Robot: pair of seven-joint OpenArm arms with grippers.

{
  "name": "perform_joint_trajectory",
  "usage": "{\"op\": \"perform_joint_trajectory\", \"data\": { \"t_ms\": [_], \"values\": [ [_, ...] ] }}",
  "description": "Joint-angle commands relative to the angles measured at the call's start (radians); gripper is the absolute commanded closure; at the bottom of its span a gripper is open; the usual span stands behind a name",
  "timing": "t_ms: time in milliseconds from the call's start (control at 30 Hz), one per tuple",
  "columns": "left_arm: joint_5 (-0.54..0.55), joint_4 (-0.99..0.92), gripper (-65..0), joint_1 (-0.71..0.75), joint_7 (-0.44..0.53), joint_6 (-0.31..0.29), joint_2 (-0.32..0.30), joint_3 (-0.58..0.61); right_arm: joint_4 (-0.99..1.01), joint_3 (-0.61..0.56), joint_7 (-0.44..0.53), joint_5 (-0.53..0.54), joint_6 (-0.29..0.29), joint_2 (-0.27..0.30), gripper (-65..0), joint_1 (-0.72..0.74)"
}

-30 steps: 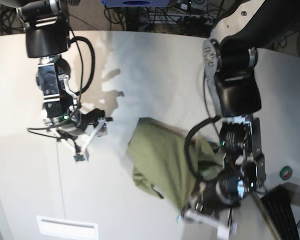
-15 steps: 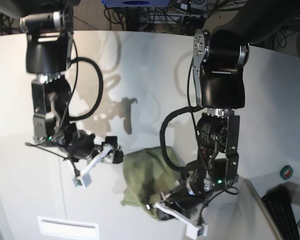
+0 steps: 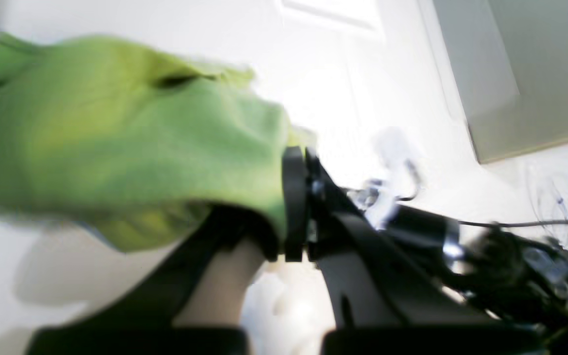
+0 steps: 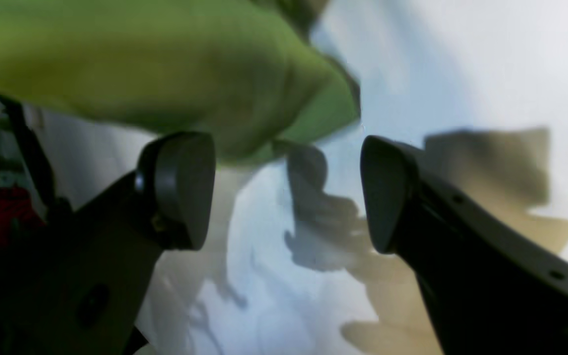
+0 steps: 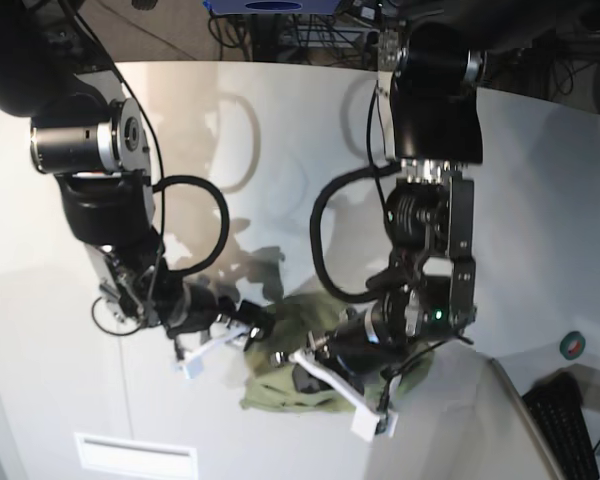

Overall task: Layout the t-shirt on the table in an organized manner, then fold the t-shirt properly
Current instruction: 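Grasp the green t-shirt edges with both grippers, then lift the t-shirt with both grippers and shake it open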

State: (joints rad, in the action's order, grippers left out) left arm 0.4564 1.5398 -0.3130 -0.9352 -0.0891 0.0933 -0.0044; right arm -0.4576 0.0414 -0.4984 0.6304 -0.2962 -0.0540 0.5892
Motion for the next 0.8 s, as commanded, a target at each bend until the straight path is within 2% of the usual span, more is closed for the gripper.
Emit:
{"op": "perform_joint_trajectory", "data": {
  "t_ms": [0, 133, 267, 333, 433, 500, 567, 600, 667, 767],
  "values": [
    [0.011, 0.032, 0.0, -0.028, 0.037, -0.007, 0.001, 0.005, -0.013, -0.001, 0.014, 0.018, -0.014, 0.0, -44.0, 0.038],
    [0.012, 0.067, 0.0, -0.016, 0.029, -0.007, 0.003, 0.014, -0.008, -0.002, 0.008, 0.016, -0.01, -0.036, -43.2, 0.038],
    [0.04, 0.265, 0.0, 0.058, -0.091, -0.01, 0.023, 0.053, -0.05, -0.002, -0.016, 0.016, -0.01, -0.031, -43.1, -0.031],
    [0.091, 0.341, 0.0, 0.087, -0.109, -0.01, 0.021, 0.113, -0.135, 0.004, -0.032, 0.016, -0.01, 0.019, -42.5, -0.104],
    [0.135, 0.408, 0.0, 0.13, -0.109, -0.011, 0.021, 0.194, -0.324, 0.007, -0.062, 0.018, -0.008, 0.09, -36.5, -0.245],
    [0.164, 0.416, 0.0, 0.14, -0.109, -0.011, 0.023, 0.254, -0.476, 0.008, -0.076, 0.021, -0.005, 0.138, -35.1, -0.346],
    [0.195, 0.416, 0.0, 0.139, -0.101, -0.011, 0.038, 0.287, -0.639, 0.035, -0.098, 0.022, 0.032, 0.173, -35.3, -0.452],
    [0.203, 0.416, 0.0, 0.134, -0.1, -0.011, 0.059, 0.284, -0.699, 0.061, -0.107, 0.022, 0.065, 0.181, -35.3, -0.501],
    [0.207, 0.407, 0.0, 0.079, -0.063, -0.011, 0.064, 0.268, -0.815, 0.11, -0.118, 0.022, 0.111, 0.188, -35.3, -0.587],
    [0.201, 0.311, 0.0, -0.008, 0.035, -0.007, 0.064, 0.255, -0.907, 0.154, -0.131, 0.022, 0.121, 0.193, -35.3, -0.657]
  ]
}}
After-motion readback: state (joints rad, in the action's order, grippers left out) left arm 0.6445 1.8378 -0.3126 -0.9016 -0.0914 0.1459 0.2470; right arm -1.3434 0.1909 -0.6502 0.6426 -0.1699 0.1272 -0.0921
